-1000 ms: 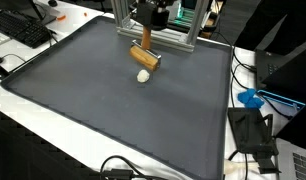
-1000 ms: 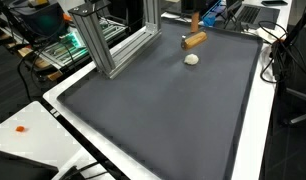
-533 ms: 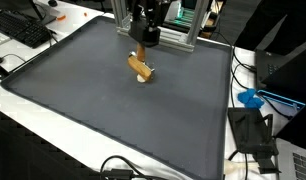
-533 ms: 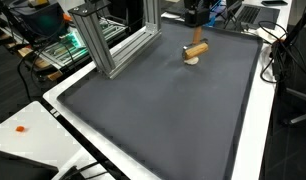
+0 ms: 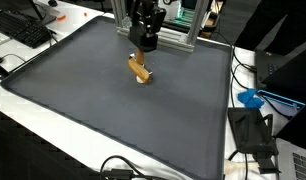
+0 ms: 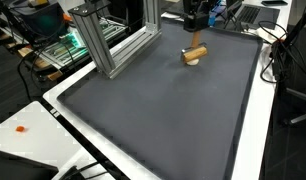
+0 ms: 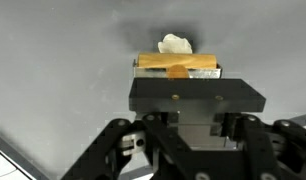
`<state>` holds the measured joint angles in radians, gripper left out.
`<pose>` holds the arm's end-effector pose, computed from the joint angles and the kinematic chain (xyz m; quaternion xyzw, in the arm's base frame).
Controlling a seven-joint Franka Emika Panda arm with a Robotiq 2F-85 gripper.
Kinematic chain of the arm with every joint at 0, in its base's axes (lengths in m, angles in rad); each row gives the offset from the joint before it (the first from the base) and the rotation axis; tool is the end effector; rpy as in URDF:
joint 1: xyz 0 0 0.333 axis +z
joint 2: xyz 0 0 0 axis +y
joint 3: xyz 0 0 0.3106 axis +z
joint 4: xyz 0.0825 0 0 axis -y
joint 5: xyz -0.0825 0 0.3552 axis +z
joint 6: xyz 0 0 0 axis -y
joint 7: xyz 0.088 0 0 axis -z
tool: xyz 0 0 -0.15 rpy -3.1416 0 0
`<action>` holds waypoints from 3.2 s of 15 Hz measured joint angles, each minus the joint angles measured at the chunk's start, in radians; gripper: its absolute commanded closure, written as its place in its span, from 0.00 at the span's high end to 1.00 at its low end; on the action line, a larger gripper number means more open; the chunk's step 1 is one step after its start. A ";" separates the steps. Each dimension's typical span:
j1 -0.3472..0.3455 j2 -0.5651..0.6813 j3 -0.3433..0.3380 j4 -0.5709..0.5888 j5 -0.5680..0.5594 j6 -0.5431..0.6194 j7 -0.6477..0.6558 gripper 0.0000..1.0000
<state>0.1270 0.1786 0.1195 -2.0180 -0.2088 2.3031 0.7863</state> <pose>0.5622 0.1288 0.3444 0.9750 -0.2034 0.0820 0.0347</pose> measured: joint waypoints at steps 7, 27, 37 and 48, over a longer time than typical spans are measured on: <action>0.009 0.001 0.000 0.001 0.034 -0.061 0.000 0.34; 0.031 0.010 -0.036 -0.031 -0.017 0.064 0.151 0.34; 0.044 0.023 -0.052 -0.032 -0.048 0.078 0.259 0.34; 0.044 0.016 -0.043 -0.017 0.078 0.002 0.148 0.34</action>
<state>0.1713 0.1947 0.0769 -2.0349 -0.1306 2.3048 0.9341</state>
